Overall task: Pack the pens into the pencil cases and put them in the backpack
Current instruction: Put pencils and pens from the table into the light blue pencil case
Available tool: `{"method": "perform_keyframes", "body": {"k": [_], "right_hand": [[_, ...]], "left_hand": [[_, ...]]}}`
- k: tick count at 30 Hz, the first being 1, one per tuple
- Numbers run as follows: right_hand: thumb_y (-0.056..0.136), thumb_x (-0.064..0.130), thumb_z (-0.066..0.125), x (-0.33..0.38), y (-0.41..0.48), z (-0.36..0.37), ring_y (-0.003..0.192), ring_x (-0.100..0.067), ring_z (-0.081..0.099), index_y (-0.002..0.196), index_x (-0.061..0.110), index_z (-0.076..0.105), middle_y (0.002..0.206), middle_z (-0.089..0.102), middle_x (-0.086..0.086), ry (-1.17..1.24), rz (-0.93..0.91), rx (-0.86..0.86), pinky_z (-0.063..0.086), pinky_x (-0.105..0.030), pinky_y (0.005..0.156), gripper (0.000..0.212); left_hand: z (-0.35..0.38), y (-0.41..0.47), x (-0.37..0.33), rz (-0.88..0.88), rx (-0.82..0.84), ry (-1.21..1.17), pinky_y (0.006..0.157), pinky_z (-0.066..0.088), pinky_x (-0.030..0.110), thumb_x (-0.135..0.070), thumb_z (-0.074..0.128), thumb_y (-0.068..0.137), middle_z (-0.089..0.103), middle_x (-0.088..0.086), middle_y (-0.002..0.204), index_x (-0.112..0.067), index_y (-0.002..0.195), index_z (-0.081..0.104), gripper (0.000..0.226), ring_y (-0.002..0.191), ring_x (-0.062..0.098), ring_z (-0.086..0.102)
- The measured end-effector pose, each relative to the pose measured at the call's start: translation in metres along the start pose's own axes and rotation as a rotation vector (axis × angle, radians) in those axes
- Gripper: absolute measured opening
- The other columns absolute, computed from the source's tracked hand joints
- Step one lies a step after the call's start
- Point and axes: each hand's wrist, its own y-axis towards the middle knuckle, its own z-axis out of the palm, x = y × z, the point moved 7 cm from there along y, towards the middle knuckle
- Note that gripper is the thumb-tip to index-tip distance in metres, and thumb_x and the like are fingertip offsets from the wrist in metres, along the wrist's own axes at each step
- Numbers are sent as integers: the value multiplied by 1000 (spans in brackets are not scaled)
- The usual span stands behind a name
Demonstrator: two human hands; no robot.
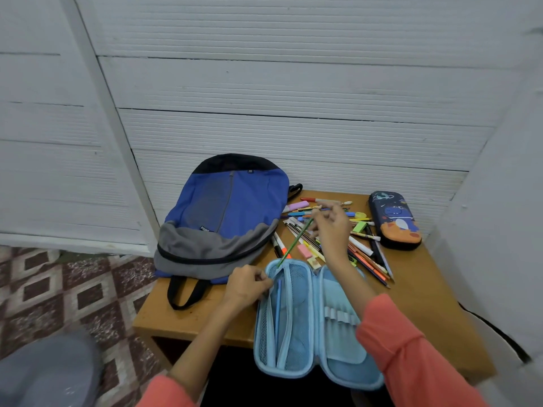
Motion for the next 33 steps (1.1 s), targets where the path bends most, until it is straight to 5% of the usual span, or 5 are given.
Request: {"method": "perform_keyframes", "body": {"k": [5, 10, 14, 18, 33], "right_hand": [[91, 1, 59, -45, -32, 21, 44, -18, 60, 105, 2, 61, 69, 65, -14, -245, 363, 350, 56, -28, 47, 15], [91, 0, 60, -70, -67, 35, 42, -16, 62, 107, 2, 56, 69, 63, -15, -352, 492, 517, 57, -29, 47, 16], [90, 1, 63, -72, -84, 39, 41, -17, 62, 117, 8, 46, 67, 60, -14, -401, 473, 565, 53, -26, 42, 33], [91, 0, 60, -73, -87, 39, 44, -18, 63, 114, 12, 43, 87, 60, -21, -433, 445, 579, 54, -29, 44, 31], [90, -6, 55, -80, -104, 46, 48, -21, 64, 84, 11, 53, 65, 61, -11, -487, 400, 594, 60, -39, 55, 19]], "left_hand": [[-1, -2, -4, -21, 11, 8, 74, 55, 28, -25, 68, 87, 62, -12, 54, -27, 60, 59, 28, 52, 1, 60], [-3, -4, -5, -63, 25, 40, 74, 56, 29, -31, 65, 88, 64, -11, 53, -28, 64, 59, 25, 60, 4, 65], [-3, -6, -5, -87, 17, 73, 66, 51, 25, -35, 63, 89, 61, -12, 51, -28, 66, 58, 25, 58, 1, 63], [-2, -4, -3, -98, 14, 80, 72, 54, 29, -37, 63, 87, 64, -11, 54, -28, 66, 59, 24, 65, 6, 67], [0, 0, -3, -77, 37, 107, 74, 56, 33, -37, 62, 83, 71, -4, 65, -25, 67, 62, 20, 69, 11, 68]]}}
